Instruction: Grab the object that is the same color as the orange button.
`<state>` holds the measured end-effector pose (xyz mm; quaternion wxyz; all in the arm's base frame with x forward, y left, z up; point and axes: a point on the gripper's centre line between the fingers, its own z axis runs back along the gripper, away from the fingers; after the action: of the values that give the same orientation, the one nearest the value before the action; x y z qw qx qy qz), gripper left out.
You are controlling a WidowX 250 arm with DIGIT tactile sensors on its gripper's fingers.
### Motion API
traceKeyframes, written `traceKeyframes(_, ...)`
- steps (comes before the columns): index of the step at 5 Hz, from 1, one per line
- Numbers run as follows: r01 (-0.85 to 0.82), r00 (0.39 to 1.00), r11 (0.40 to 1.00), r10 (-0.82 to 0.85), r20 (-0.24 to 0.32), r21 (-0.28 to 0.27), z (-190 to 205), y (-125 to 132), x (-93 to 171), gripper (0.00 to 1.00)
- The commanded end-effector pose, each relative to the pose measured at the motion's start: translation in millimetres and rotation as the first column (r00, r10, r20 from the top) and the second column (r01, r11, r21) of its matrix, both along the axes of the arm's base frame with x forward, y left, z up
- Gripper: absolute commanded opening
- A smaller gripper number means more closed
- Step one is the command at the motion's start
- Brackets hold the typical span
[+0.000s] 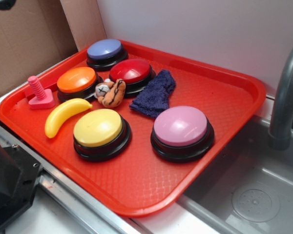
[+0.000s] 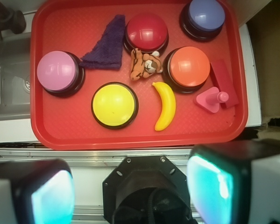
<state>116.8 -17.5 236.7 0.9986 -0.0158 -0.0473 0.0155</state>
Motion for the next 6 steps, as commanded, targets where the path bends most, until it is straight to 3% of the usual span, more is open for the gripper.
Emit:
traceKeyframes(1,0.000,1.000,1.000,0.000,0.000,0.000,0.0,0.0,0.0,1.00)
traceKeyframes(2,-0.104,0.995,0.993,0.103,-0.011,-0.049,-3.6,1.9,7.0,1.00)
traceKeyframes(3,-0.233,0.972,0.971,0.233,-0.002,-0.056,-9.7,3.0,11.0,1.00)
traceKeyframes(6,-0.521,0.853,0.852,0.519,-0.052,-0.055,-58.1,12.4,62.8,1.00)
